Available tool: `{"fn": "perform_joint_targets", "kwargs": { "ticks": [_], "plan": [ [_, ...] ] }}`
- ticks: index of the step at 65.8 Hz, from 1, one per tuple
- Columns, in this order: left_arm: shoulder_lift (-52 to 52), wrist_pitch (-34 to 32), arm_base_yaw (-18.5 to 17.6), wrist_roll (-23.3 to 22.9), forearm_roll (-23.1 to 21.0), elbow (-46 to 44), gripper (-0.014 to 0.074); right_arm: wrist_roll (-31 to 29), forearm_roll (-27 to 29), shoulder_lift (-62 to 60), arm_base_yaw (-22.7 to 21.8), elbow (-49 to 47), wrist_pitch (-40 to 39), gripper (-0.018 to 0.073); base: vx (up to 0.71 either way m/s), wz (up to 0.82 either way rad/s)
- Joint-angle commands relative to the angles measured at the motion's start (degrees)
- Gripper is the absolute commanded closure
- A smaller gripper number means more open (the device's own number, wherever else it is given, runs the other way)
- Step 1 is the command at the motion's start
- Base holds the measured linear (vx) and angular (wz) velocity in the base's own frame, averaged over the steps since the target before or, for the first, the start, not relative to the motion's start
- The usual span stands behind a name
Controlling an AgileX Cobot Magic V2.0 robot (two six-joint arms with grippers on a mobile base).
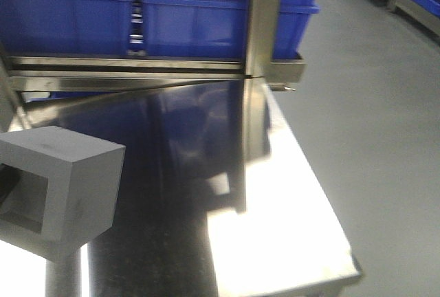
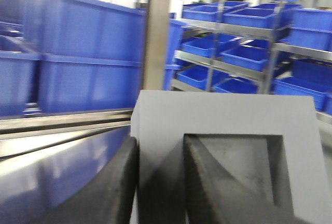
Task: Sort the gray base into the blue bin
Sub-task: 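Drive the base away from the table holding the gray base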
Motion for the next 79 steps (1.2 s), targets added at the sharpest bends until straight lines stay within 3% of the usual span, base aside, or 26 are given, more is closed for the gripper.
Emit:
{"fn": "perform_joint_targets", "kwargs": {
  "ticks": [1,79],
  "plan": [
    [0.24,-5.77,-0.09,-0.31,-0.57,-1.76,0.0603,-0.7,-0.25,1.08,-0.22,0.09,-4.13,0.0564,-0.12,-0.51],
    [0.24,-5.77,-0.09,-0.31,-0.57,-1.76,0.0603,-0.7,-0.25,1.08,-0.22,0.09,-4.13,0.0564,-0.04,-0.59]
  ]
}}
